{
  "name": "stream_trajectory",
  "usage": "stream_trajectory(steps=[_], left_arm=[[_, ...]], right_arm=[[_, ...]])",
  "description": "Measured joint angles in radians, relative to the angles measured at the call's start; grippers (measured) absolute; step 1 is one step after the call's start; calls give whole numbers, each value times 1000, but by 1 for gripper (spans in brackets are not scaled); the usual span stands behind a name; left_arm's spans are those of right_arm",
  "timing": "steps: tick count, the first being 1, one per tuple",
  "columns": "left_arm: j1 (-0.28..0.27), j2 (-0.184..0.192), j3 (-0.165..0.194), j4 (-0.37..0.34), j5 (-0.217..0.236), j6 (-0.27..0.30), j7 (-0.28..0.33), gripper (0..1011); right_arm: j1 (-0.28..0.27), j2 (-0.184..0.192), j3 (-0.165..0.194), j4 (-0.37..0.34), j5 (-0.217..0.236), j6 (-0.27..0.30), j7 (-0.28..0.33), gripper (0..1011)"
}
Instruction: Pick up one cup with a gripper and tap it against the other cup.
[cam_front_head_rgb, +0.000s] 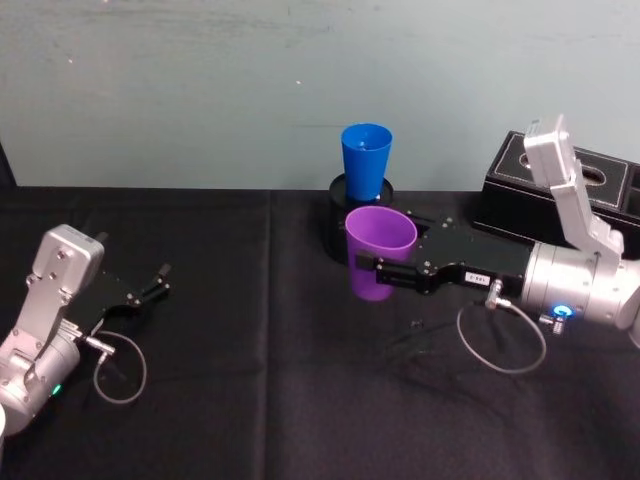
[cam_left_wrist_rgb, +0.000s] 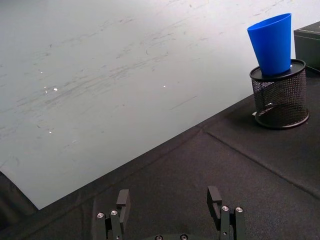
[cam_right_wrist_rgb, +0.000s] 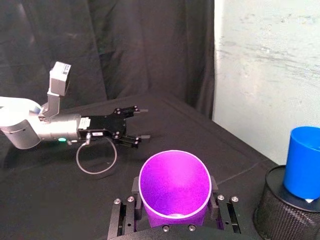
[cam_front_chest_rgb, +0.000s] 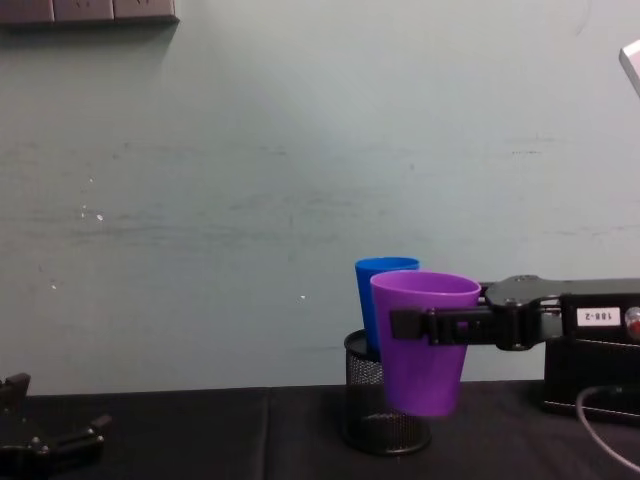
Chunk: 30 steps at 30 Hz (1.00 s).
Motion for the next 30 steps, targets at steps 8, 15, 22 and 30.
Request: stream_trajectory(steps=[8, 15, 22, 30], left_arm=[[0, 0, 0, 0, 0, 0, 0, 1011], [0, 0, 0, 0, 0, 0, 0, 1011], [0, 0, 0, 0, 0, 0, 0, 1011], [0, 0, 0, 0, 0, 0, 0, 1011]], right_arm=[[-10, 18, -18, -17, 9, -6, -15, 732], [-13, 28, -26, -26, 13, -12, -18, 732], [-13, 27, -25, -25, 13, -12, -18, 732], [-13, 25, -23, -23, 13, -11, -18, 732]])
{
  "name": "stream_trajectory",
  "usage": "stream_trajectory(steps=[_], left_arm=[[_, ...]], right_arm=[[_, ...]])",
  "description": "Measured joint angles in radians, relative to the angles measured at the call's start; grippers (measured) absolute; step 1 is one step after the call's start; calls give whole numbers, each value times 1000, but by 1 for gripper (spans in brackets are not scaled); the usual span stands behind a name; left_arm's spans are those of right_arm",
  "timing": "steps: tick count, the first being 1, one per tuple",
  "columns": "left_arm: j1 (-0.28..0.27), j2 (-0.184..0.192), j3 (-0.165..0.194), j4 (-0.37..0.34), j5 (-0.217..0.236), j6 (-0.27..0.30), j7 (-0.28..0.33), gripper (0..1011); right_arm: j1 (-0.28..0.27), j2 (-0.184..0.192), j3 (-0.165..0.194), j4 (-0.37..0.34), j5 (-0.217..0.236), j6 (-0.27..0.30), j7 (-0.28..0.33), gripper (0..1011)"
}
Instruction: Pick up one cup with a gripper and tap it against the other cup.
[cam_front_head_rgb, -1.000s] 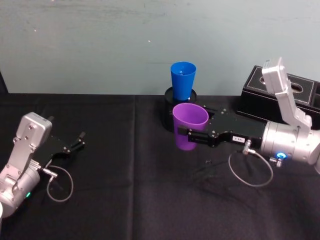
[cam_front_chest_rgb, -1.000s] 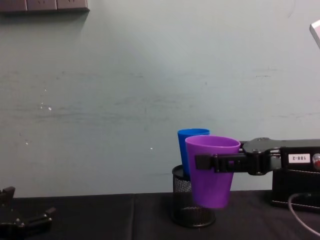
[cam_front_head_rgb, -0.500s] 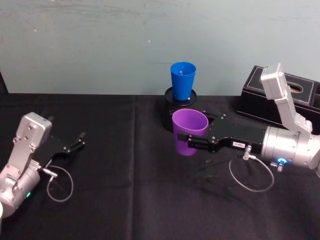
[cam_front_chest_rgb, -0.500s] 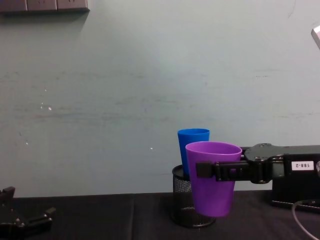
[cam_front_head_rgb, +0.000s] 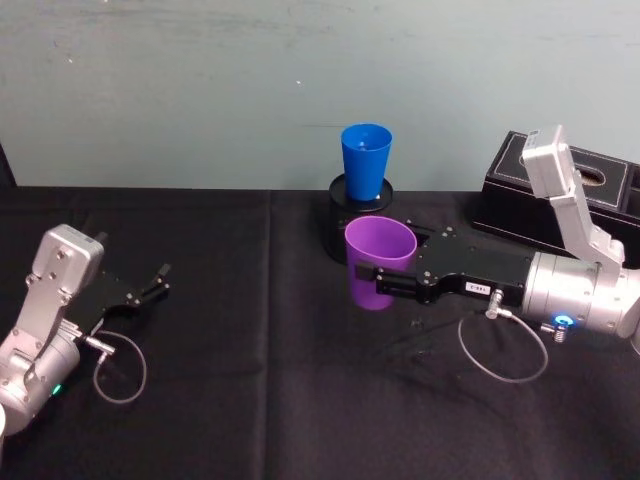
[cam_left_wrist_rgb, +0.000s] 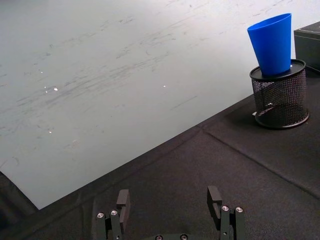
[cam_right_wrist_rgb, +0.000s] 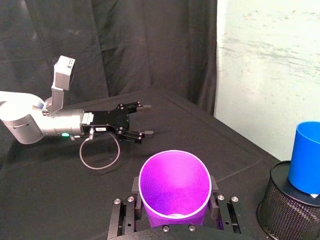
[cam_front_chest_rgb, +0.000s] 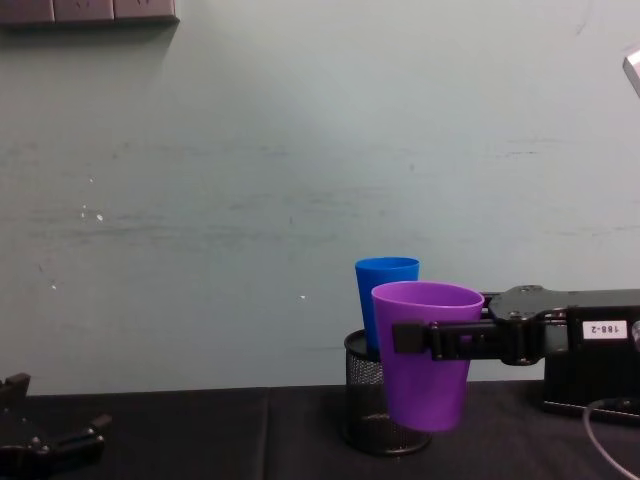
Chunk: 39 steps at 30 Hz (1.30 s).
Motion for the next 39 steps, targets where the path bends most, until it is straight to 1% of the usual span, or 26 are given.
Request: stream_trajectory(steps=[39], left_arm=[[0, 0, 0, 0, 0, 0, 0, 1011]], right_arm=[[0, -1, 2, 1, -1, 1, 0, 732]])
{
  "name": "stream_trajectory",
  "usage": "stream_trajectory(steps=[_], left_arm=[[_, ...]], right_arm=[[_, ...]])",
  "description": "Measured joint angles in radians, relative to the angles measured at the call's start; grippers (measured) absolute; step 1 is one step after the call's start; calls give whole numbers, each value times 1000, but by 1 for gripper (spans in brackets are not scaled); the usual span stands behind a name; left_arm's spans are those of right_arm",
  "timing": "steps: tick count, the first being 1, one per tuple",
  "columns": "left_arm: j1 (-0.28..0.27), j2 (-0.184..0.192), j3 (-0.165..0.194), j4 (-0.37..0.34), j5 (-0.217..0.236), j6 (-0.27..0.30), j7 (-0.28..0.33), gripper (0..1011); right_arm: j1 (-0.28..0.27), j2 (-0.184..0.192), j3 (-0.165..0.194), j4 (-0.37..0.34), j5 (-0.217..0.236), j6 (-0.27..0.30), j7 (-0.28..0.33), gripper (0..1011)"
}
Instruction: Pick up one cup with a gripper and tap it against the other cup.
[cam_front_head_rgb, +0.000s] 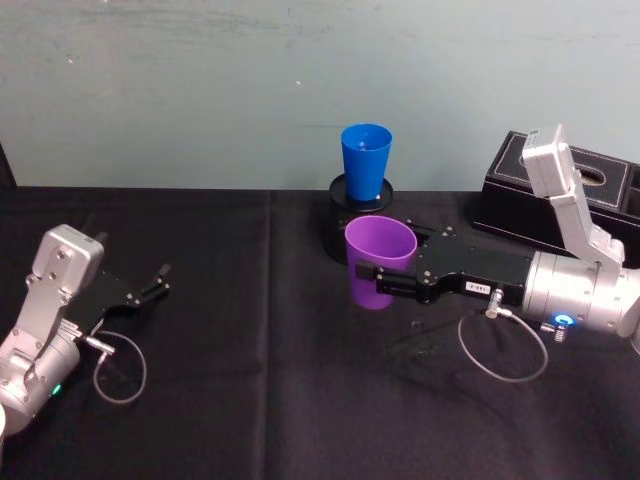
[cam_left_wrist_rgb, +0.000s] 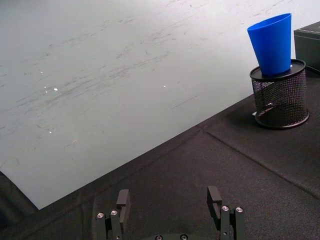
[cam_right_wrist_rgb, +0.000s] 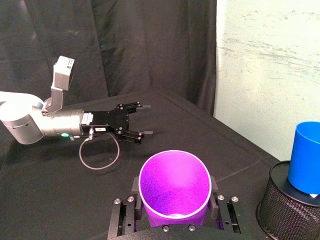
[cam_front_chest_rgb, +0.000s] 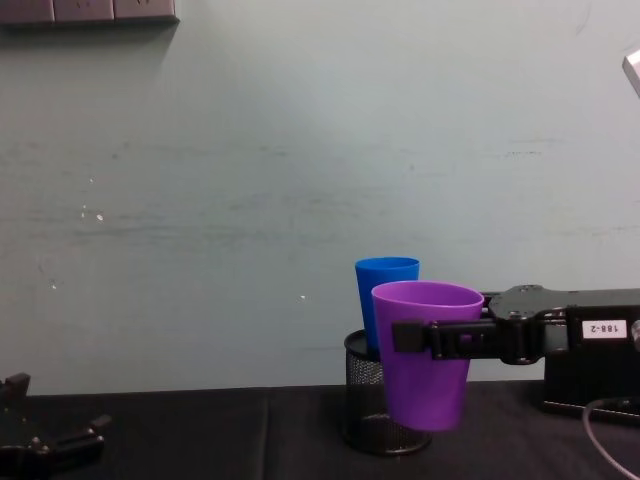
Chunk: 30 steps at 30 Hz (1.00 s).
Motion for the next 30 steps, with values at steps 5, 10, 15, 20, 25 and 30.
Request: stream_trajectory(steps=[5, 10, 15, 20, 25, 30], left_arm=[[0, 0, 0, 0, 0, 0, 0, 1011], [0, 0, 0, 0, 0, 0, 0, 1011], [0, 0, 0, 0, 0, 0, 0, 1011], [0, 0, 0, 0, 0, 0, 0, 1011], [0, 0, 0, 0, 0, 0, 0, 1011], [0, 0, 0, 0, 0, 0, 0, 1011]], right_arm=[[0, 0, 0, 0, 0, 0, 0, 732], [0, 0, 0, 0, 0, 0, 0, 732], [0, 0, 0, 0, 0, 0, 0, 732], [0, 0, 0, 0, 0, 0, 0, 732], [0, 0, 0, 0, 0, 0, 0, 732], [2, 1, -12, 8, -2, -14, 0, 732]])
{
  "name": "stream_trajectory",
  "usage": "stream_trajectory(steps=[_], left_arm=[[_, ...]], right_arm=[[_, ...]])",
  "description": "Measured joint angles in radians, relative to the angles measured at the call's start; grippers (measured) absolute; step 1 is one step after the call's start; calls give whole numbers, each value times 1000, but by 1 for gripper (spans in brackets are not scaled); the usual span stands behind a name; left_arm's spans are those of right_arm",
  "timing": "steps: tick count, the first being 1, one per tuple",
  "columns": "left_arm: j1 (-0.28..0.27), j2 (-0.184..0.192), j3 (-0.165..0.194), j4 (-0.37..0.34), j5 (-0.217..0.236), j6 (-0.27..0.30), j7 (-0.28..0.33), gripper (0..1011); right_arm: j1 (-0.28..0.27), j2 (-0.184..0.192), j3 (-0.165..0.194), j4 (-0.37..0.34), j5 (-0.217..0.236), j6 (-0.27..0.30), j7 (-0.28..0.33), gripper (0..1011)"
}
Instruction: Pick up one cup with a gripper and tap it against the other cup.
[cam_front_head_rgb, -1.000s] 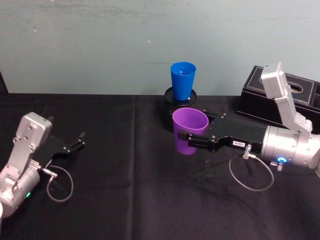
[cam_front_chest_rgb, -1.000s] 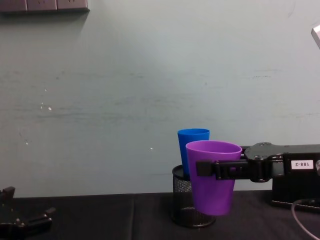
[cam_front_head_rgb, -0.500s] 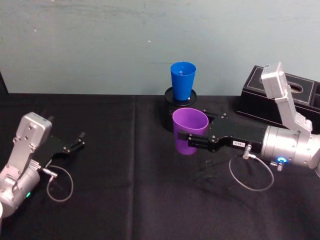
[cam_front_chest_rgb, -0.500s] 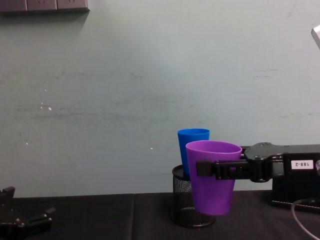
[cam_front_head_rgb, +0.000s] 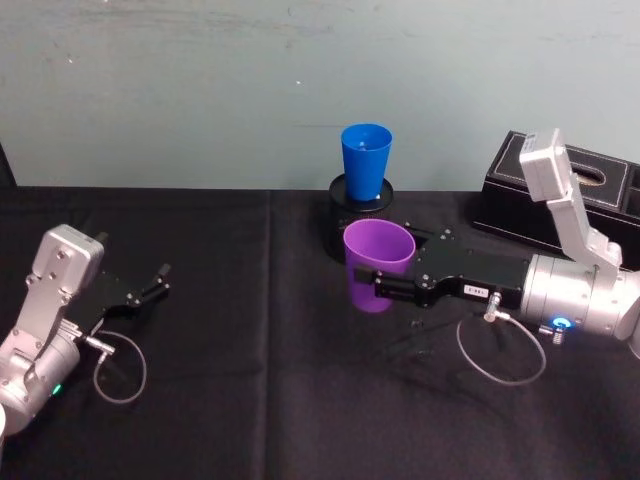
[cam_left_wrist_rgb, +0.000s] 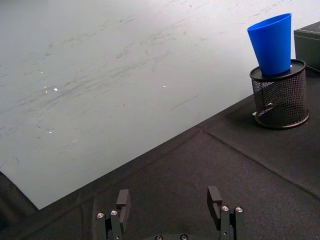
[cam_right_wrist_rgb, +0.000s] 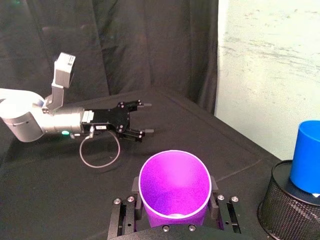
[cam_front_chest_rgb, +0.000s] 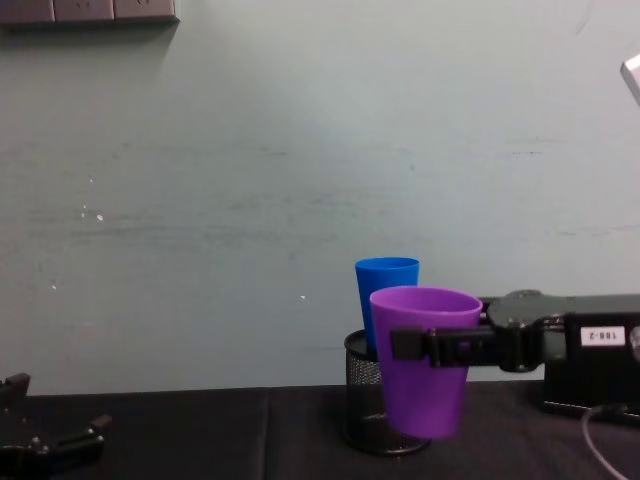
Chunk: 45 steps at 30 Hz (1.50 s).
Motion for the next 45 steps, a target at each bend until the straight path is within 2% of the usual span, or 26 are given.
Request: stream_trajectory(steps=[8, 18, 33, 45], left_arm=[[0, 0, 0, 0, 0, 0, 0, 1011], [0, 0, 0, 0, 0, 0, 0, 1012], [0, 0, 0, 0, 0, 0, 0, 1011], [0, 0, 0, 0, 0, 0, 0, 1011]], right_arm=[[-4, 2, -25, 25, -10, -46, -1, 732], [-32, -3, -35, 67, -39, -144, 7, 732], [-44, -66, -34, 224, -86, -281, 40, 732], [-33, -118, -20, 330, -112, -313, 45, 732]])
